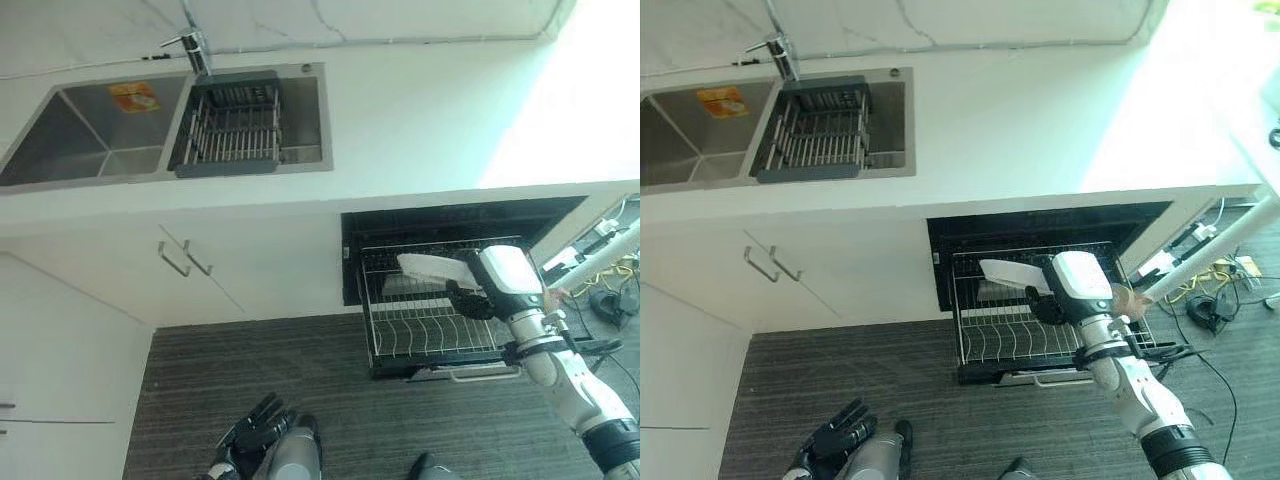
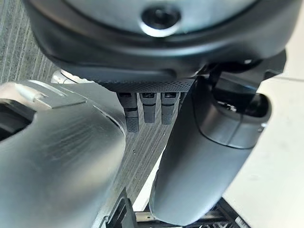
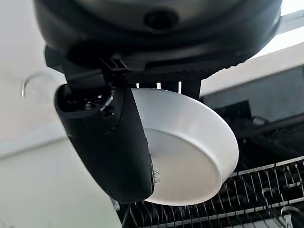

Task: Place the dishes in the dishwasher.

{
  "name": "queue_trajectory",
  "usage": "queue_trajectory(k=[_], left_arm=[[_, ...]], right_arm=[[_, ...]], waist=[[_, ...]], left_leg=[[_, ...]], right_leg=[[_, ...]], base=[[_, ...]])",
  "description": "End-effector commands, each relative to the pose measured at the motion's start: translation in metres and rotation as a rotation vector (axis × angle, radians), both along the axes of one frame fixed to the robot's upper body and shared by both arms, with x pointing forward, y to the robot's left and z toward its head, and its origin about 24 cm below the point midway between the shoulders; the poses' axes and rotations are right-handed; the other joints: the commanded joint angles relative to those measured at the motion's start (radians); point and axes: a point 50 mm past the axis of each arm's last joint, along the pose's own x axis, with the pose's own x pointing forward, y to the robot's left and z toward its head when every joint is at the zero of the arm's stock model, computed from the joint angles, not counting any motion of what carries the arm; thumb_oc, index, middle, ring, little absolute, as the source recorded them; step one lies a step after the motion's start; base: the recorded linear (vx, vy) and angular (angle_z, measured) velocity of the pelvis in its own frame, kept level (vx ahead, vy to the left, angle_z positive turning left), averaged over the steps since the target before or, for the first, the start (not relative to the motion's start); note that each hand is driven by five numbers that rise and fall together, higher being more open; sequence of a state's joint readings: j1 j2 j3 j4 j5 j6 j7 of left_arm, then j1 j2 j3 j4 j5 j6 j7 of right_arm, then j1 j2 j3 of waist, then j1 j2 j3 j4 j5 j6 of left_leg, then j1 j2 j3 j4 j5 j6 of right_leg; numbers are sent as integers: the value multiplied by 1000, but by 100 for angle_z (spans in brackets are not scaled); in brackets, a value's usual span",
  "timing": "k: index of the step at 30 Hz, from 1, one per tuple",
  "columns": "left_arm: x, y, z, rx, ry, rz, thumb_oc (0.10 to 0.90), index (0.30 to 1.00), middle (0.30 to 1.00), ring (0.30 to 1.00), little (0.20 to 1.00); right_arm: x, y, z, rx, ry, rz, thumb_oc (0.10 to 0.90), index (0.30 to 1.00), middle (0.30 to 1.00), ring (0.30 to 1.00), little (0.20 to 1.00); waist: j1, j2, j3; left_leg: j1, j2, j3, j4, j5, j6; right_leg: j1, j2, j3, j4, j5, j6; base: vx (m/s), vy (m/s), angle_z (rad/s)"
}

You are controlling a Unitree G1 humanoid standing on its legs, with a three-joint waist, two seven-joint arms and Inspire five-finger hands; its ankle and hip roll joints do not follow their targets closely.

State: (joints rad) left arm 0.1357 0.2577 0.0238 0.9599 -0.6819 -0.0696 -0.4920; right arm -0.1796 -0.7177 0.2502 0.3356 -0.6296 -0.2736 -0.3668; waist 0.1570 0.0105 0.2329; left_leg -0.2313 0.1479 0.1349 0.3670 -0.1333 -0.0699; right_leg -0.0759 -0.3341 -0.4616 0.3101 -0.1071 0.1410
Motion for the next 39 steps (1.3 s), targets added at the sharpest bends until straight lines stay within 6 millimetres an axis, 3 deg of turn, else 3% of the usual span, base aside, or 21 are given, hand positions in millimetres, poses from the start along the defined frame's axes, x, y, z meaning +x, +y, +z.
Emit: queue_trajectory(k=[1, 3, 7, 11, 16, 18, 19, 26, 27, 33, 39], left_arm=[[-40, 6, -7, 18, 147, -69, 800, 900, 900, 900, 900], [-38, 8, -6, 21, 150, -87, 800, 900, 900, 900, 900], [-22, 16, 1, 21, 103, -87, 800, 900, 900, 900, 900], [1, 20, 12, 10, 10, -60, 800, 900, 900, 900, 900], [2, 18, 13, 3, -7, -58, 800, 900, 900, 900, 900], [4, 14, 13, -8, -18, -57, 800, 900, 900, 900, 900], [3, 13, 13, -11, -19, -57, 800, 900, 900, 900, 900], [6, 9, 16, -33, -48, -91, 800, 900, 900, 900, 900], [8, 10, 17, -34, -57, -93, 800, 900, 900, 900, 900], [18, 16, 23, -19, -84, -107, 800, 900, 900, 900, 900], [24, 21, 27, 2, -92, -117, 800, 900, 900, 900, 900]], right_arm=[[19, -5, 45, -44, -263, 8, 400, 300, 300, 300, 300], [28, -15, 34, -65, -234, -63, 400, 300, 300, 300, 300], [46, -23, 36, -87, -227, -142, 400, 300, 300, 300, 300], [64, -54, 42, -243, -207, -312, 400, 300, 300, 300, 300], [71, -65, 55, -304, -205, -383, 400, 300, 300, 300, 300], [74, -68, 60, -325, -193, -409, 400, 300, 300, 300, 300], [74, -68, 60, -334, -186, -408, 400, 300, 300, 300, 300], [81, -62, 52, -320, 13, -361, 400, 300, 300, 300, 300], [80, -61, 43, -293, 85, -360, 800, 900, 900, 900, 900], [73, -62, 13, -197, 348, -399, 800, 900, 900, 900, 900], [74, -59, 10, -81, 403, -401, 800, 900, 900, 900, 900]], waist=[[20, 11, -27], [45, 13, -16], [73, 21, 18], [143, 55, 98], [164, 81, 125], [167, 90, 135], [172, 95, 137], [177, 101, 152], [176, 99, 155], [170, 82, 166], [167, 58, 165]], left_leg=[[115, 66, 14, -67, -49, -30], [102, 60, -3, -67, -43, -29], [72, 58, -22, -67, -38, -28], [-22, 44, -60, -67, -20, -24], [-50, 42, -70, -67, -28, -31], [-80, 31, -71, -67, -6, -23], [-69, 36, -71, -67, -25, -30], [-92, 31, -63, -67, -23, -28], [-93, 31, -60, -67, -22, -28], [-89, 41, -51, -67, -21, -31], [-77, 51, -45, -67, -20, -35]], right_leg=[[-15, -27, 7, -10, 24, 77], [-18, -37, -11, -10, 36, 79], [-43, -49, -25, -10, 52, 85], [-116, -73, -40, -10, 75, 88], [-138, -73, -32, -10, 63, 101], [-163, -82, -37, -10, 78, 89], [-156, -76, -26, -10, 62, 100], [-175, -82, -26, -10, 66, 101], [-176, -82, -26, -10, 67, 101], [-174, -81, -28, -10, 68, 100], [-162, -69, -27, -10, 65, 98]], base=[[-16, 2, 12], [-33, 0, 7], [-108, -29, 14], [-215, -78, 18], [-72, -13, 13], [-57, 24, 6], [19, 14, 4], [-11, 18, 0], [0, 0, 0], [-4, -6, -2], [-6, -52, -3]])
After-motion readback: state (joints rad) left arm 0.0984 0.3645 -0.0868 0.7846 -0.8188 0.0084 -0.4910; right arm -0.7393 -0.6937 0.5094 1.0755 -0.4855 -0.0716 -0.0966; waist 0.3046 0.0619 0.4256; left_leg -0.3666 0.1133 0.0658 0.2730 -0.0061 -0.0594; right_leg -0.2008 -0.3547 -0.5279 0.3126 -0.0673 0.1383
